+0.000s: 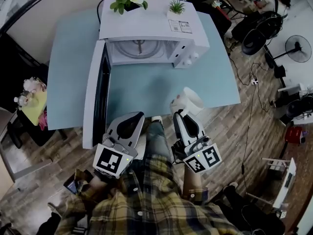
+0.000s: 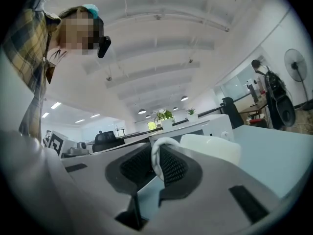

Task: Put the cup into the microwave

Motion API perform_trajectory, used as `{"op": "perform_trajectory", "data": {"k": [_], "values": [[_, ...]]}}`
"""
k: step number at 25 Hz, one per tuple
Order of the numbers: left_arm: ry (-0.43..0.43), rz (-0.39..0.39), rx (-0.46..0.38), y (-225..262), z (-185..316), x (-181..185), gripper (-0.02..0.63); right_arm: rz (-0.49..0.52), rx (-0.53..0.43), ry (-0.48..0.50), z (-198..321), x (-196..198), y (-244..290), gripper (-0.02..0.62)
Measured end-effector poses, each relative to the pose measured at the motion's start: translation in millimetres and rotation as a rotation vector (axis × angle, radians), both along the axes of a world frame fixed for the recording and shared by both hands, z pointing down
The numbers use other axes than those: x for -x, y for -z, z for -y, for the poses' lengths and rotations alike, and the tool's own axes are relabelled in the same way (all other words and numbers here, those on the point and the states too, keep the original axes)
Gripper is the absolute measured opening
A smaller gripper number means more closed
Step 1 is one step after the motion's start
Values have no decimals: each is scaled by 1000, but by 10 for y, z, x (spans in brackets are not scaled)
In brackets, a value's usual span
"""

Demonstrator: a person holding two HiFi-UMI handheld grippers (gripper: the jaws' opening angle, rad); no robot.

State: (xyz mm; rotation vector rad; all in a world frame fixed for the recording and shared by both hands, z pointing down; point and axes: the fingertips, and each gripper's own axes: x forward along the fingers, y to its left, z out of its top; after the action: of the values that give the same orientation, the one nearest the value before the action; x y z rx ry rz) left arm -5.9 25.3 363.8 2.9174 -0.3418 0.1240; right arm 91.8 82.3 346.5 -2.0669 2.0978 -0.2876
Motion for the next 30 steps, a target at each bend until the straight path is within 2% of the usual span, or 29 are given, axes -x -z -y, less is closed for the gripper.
{"op": "perform_trajectory", "data": {"k": [15, 22, 30], "values": [[462, 10, -43, 88, 841, -463, -8, 30, 9, 468, 1069, -543, 56, 60], [672, 15, -57, 154, 973, -525, -8, 35, 12, 693, 1280, -653, 76, 59], [833, 23, -65, 96, 920, -510, -8, 26, 13, 851, 1323, -690, 37, 60]]}}
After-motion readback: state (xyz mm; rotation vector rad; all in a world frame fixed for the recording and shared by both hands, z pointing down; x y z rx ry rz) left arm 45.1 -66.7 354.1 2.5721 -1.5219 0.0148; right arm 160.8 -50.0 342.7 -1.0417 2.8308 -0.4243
